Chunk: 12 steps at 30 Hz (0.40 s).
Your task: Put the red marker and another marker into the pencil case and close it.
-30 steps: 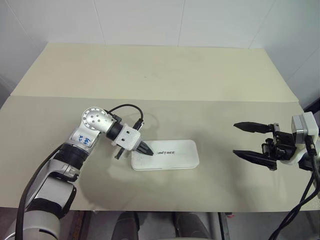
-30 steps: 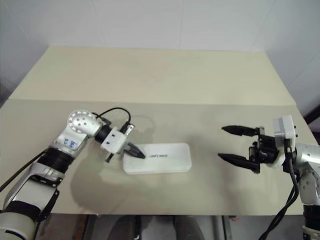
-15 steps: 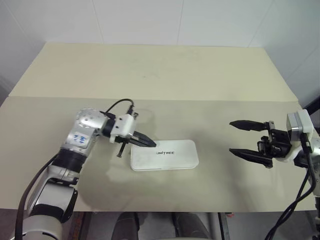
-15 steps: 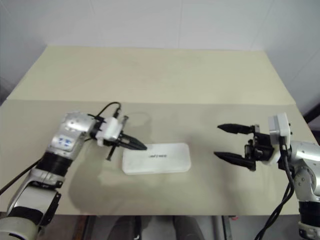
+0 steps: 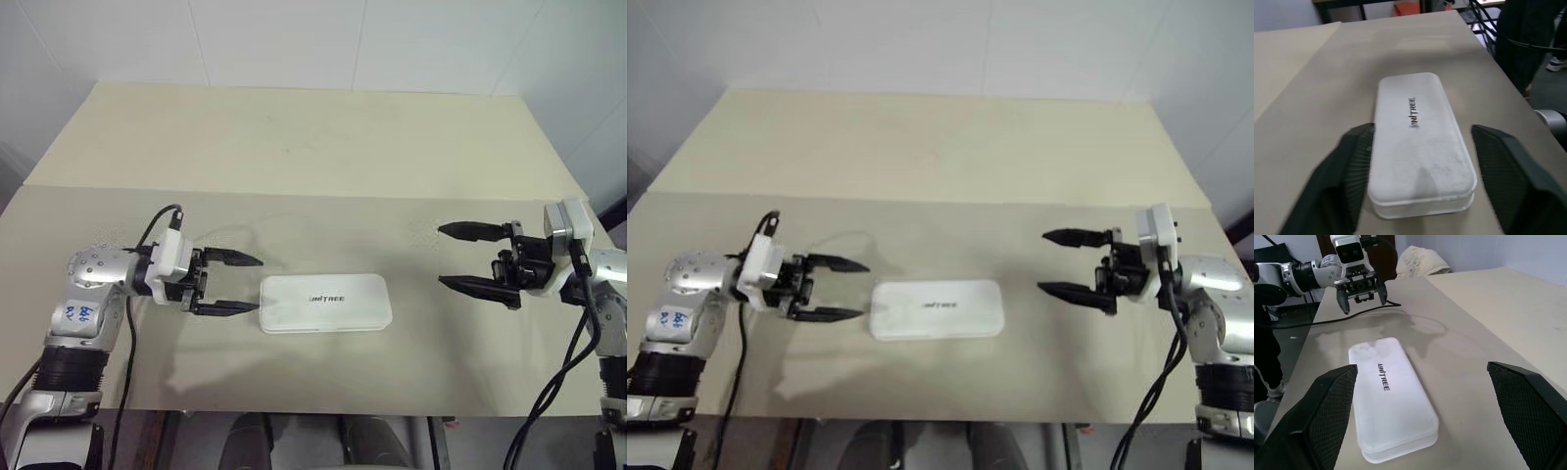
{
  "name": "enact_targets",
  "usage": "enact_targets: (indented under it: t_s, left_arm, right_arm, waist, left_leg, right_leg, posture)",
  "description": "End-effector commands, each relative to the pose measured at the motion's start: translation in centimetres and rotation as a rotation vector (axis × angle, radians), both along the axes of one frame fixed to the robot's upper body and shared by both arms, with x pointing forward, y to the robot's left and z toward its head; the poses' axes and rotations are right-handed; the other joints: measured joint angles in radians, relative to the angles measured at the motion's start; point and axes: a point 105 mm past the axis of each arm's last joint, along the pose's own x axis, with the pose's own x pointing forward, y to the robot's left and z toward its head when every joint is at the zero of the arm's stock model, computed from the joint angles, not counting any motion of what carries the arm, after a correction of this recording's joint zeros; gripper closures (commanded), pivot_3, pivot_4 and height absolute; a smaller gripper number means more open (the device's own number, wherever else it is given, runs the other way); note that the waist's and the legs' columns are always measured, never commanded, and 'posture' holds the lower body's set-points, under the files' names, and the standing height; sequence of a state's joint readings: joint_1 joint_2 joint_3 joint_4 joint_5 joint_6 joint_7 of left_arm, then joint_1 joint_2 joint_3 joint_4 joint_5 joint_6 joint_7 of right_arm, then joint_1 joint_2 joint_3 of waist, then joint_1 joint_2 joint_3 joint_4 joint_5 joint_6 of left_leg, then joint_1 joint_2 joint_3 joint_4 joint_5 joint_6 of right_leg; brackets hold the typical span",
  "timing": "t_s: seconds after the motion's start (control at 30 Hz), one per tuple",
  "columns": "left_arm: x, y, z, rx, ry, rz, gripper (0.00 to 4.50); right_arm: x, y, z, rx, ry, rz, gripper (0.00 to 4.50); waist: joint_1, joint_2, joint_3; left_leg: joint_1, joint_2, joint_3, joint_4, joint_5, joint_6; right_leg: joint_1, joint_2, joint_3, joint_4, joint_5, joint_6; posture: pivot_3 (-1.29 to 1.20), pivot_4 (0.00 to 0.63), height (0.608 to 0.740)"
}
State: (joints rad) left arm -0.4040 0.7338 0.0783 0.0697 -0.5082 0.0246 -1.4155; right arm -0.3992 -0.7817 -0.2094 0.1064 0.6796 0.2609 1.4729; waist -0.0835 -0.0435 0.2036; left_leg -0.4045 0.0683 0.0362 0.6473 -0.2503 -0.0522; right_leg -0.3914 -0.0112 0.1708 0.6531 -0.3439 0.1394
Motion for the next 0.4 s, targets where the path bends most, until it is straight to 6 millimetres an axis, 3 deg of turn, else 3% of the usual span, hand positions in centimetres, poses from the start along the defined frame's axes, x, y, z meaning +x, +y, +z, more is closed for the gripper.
enact_targets:
  t_s: [0.03,0.17,0.4]
  left_arm:
    - [-0.3,0.8,1.4,-0.025,-0.043,0.026,0.02]
    - [0.1,1.8,1.4,-0.021,-0.042,0.072,0.02]
    - [0.8,1.4,1.9,-0.044,-0.082,0.090,0.02]
  right_arm:
    - [-0.1,0.3,0.7,-0.009,-0.033,0.037,0.00]
    - [-0.6,0.7,0.6,-0.008,-0.018,0.057,0.00]
    - [-0.5,0.7,0.7,-0.008,-0.024,0.043,0.00]
  waist:
    - [-0.001,0.000,0.000]
    - [-0.001,0.000,0.000]
    - [-0.001,0.000,0.000]
  left_leg:
    - [0.000,0.000,0.000,0.000,0.000,0.000]
    - [0.000,0.000,0.000,-0.001,0.000,0.000]
    - [0.000,0.000,0.000,-0.001,0.000,-0.001]
  right_leg:
    - [0.000,0.000,0.000,0.000,0.000,0.000]
    - [-0.001,0.000,0.000,0.000,-0.001,-0.001]
    - [-0.001,0.000,0.000,0.000,-0.001,-0.001]
  posture:
    - [0.00,0.150,0.740]
    - [0.00,0.150,0.740]
    - [0.00,0.150,0.740]
